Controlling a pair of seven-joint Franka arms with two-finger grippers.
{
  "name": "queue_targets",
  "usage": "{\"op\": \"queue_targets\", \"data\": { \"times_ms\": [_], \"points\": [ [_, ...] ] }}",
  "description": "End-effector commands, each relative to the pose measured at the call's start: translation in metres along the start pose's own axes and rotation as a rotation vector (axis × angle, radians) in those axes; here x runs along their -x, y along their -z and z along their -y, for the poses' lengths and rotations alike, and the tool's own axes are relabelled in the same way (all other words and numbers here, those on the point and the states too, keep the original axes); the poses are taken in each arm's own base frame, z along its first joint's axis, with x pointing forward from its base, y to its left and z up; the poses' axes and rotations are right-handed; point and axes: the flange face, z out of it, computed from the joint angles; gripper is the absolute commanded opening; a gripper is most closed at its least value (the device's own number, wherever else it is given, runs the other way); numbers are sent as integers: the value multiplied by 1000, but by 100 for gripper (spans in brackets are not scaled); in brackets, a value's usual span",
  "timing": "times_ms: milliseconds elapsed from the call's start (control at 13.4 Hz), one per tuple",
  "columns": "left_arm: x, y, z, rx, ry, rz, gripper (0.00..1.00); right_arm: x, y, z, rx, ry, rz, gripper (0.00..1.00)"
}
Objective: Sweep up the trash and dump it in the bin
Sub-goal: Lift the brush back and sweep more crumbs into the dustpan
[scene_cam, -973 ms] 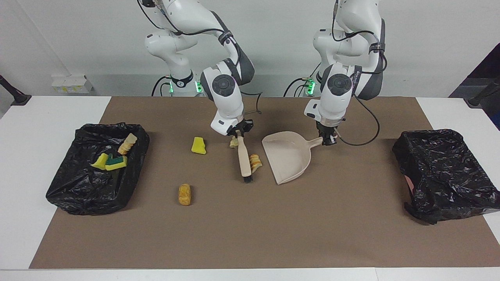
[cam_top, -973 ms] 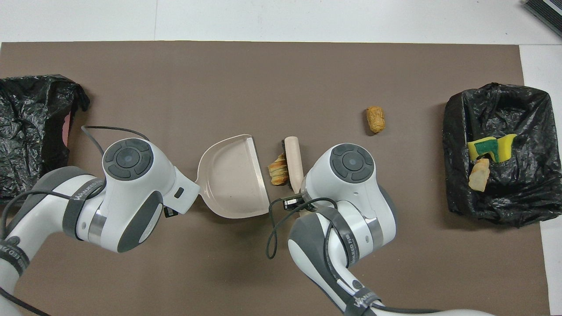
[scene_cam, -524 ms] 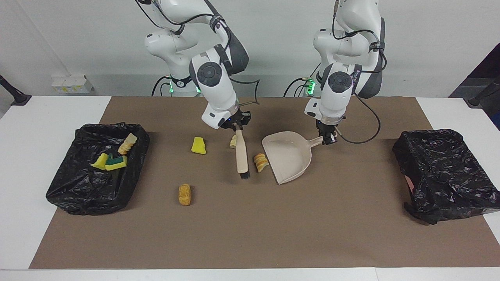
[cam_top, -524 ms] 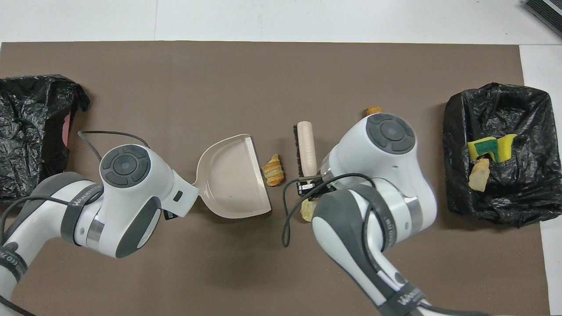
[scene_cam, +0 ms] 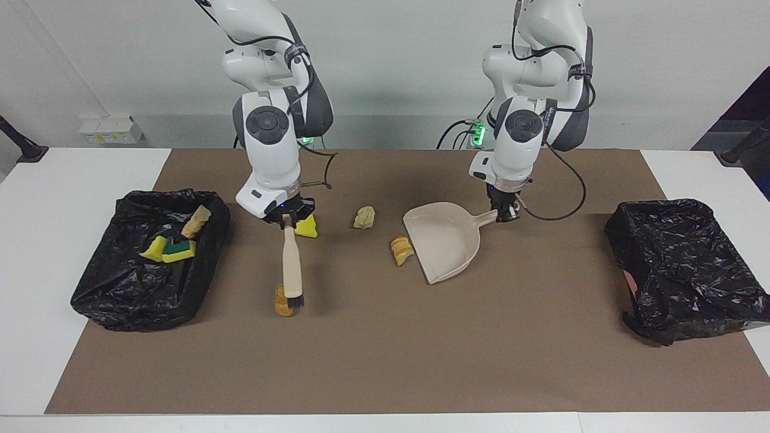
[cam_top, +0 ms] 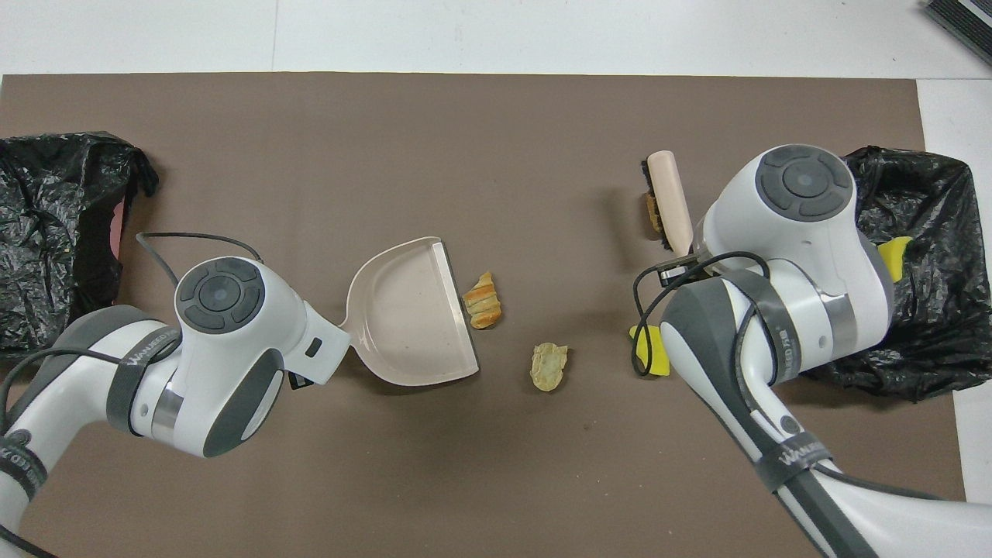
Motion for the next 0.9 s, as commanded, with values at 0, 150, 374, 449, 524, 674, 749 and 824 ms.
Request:
{"op": "queue_targets", "data": {
  "times_ms": [0,150,374,449,524,674,749,824],
  "points": [
    [6,-3,-9,-10,10,5,0,-23,-21,-21,87,63,-38,0],
    [6,-2,-8,-12,15,4,0,-29,-45,-19,100,110,-17,0],
    [6,-3,-9,-9,19,6,0,-32,-69,9,81,153,20,0],
    [6,-3,-8,-9,25,6,0,-29,-69,23,69,168,35,0],
    [5,-2,-9,-10,26,4,0,-25,-68,45,22,173,43,0],
    [5,-2,-9,-10,26,4,0,-14,-62,82,-63,180,71,0],
    [5,-2,-9,-11,25,5,0,-5,-56,107,-80,208,74,0],
    [6,-2,-9,-10,29,4,0,4,-53,124,-83,243,75,0]
  ]
}}
